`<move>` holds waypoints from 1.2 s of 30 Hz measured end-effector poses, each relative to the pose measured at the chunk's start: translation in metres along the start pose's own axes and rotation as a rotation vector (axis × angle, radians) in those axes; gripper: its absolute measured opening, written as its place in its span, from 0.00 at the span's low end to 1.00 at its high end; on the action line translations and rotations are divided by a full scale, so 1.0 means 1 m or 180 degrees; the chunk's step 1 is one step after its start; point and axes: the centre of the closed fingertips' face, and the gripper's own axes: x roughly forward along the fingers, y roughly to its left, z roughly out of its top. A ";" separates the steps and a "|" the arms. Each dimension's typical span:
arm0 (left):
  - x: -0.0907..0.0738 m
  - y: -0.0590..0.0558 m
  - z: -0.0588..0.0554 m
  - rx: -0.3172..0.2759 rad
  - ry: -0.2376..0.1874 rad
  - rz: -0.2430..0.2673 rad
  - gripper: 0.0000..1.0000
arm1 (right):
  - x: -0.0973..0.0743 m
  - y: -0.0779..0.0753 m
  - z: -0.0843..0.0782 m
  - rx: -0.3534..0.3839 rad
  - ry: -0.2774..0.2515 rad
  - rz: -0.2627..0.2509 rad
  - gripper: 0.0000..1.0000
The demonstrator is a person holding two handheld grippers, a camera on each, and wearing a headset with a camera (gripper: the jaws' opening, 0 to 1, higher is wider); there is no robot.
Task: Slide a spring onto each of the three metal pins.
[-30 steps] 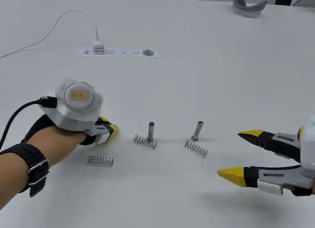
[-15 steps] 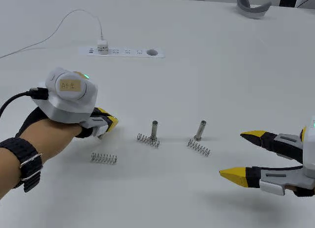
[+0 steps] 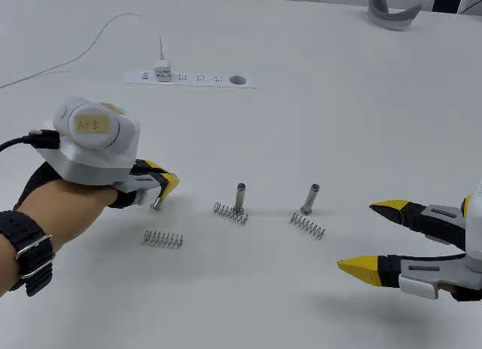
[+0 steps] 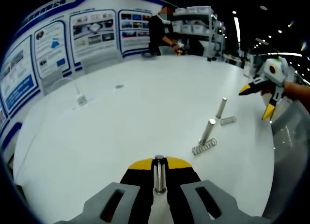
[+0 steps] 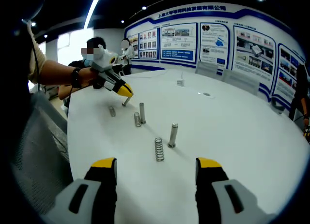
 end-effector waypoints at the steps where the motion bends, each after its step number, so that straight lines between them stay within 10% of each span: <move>1: -0.001 0.000 0.000 -0.0016 -0.0008 0.0001 0.07 | 0.000 0.000 0.000 -0.0002 0.0000 0.0003 0.67; 36: -0.027 0.002 -0.010 -0.0268 -0.0327 0.0064 0.08 | 0.002 0.006 0.008 -0.0090 0.0023 0.0076 0.67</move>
